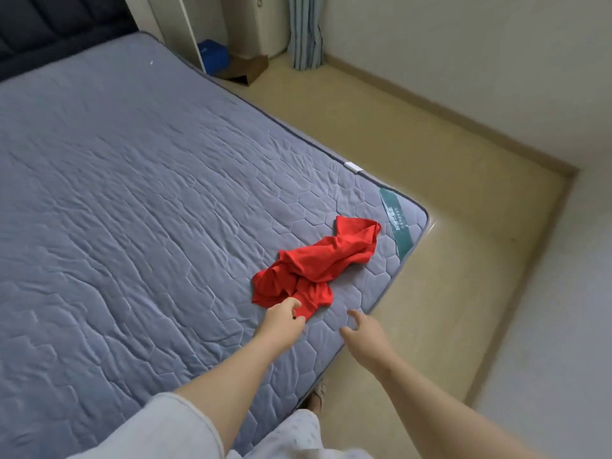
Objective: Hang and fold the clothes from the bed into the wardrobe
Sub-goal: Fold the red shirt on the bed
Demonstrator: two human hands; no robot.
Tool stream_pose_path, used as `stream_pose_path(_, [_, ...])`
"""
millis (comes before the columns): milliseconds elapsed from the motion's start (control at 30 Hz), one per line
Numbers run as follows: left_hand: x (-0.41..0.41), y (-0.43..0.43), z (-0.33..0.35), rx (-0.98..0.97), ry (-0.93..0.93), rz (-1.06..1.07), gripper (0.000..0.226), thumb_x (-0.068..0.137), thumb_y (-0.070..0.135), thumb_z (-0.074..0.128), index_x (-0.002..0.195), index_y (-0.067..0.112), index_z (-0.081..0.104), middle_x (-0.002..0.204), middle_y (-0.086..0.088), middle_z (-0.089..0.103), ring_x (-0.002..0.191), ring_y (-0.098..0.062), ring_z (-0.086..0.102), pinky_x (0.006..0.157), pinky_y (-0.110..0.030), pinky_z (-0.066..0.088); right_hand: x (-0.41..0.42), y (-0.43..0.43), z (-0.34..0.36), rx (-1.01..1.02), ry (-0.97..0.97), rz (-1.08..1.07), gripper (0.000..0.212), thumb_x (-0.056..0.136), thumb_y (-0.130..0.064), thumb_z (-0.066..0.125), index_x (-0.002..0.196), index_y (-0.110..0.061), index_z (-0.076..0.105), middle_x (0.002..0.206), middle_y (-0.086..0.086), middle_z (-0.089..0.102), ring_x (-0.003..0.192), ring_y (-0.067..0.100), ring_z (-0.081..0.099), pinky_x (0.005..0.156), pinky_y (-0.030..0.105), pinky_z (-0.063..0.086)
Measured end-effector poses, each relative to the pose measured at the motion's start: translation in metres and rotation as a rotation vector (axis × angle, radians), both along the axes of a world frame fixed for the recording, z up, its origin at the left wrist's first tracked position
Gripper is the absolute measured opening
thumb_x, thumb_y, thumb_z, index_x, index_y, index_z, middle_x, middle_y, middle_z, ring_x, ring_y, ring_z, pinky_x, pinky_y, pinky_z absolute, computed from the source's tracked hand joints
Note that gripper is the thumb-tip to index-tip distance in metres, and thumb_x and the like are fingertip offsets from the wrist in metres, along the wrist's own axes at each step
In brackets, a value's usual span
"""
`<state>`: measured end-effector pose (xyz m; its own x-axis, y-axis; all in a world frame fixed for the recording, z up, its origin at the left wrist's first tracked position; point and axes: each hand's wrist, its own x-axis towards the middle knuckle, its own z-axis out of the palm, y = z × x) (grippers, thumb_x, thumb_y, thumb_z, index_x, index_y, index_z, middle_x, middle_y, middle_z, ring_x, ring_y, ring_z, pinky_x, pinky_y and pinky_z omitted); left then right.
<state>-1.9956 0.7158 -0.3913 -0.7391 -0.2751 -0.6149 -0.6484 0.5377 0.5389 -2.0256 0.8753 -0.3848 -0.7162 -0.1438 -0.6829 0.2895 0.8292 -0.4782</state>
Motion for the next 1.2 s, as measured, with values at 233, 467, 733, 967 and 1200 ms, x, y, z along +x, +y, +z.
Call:
stream_pose_path(233, [-0.056,-0.021,-0.025,0.007,-0.113,0.143,0.036,0.09,0.023,0.053,0.125,0.018,0.053,0.122,-0.005,0.059,0.112,-0.02,0.054,0.087,-0.022,0.039,-0.078,-0.021,-0.029,0.038,-0.092,0.134,0.051,0.089,-0.024,0.046,0.139,-0.02,0.039,0.127,0.013,0.054,0.109,0.033,0.055,0.094,0.04,0.045])
stream_pose_path(467, [-0.085,-0.025,-0.071,0.017,-0.256,0.36,0.035,0.091,0.024,0.051,0.126,0.019,0.052,0.126,-0.002,0.058,0.114,-0.02,0.053,0.088,-0.024,0.039,-0.144,-0.041,-0.087,0.116,-0.188,0.402,0.049,0.09,-0.024,0.044,0.139,-0.019,0.038,0.128,0.014,0.053,0.111,0.032,0.055,0.095,0.037,0.043])
stream_pose_path(733, [-0.111,-0.013,-0.152,0.137,-0.434,0.707,0.035,0.092,0.023,0.05,0.127,0.019,0.05,0.129,-0.003,0.055,0.114,-0.021,0.054,0.093,-0.027,0.04,-0.196,-0.056,-0.166,0.127,-0.265,0.619,0.037,0.091,-0.02,0.043,0.128,-0.015,0.048,0.125,0.016,0.052,0.115,0.033,0.049,0.092,0.034,0.038])
stream_pose_path(967, [-0.133,0.004,-0.226,0.376,-0.506,1.376,0.053,0.085,0.022,0.062,0.132,0.012,0.038,0.13,-0.007,0.046,0.101,-0.018,0.045,0.082,-0.027,0.034,-0.221,-0.057,-0.227,0.135,-0.325,0.771,0.052,0.089,-0.025,0.046,0.14,-0.026,0.034,0.139,0.01,0.041,0.125,0.033,0.041,0.102,0.04,0.036])
stream_pose_path(1200, [-0.134,0.009,-0.267,0.721,-0.624,1.589,0.071,0.078,0.039,0.071,0.136,0.017,0.036,0.137,-0.003,0.045,0.125,-0.024,0.044,0.105,-0.046,0.035,-0.216,-0.062,-0.26,0.123,-0.346,0.692,0.053,0.086,-0.021,0.049,0.138,-0.025,0.039,0.134,0.01,0.045,0.121,0.031,0.044,0.101,0.039,0.037])
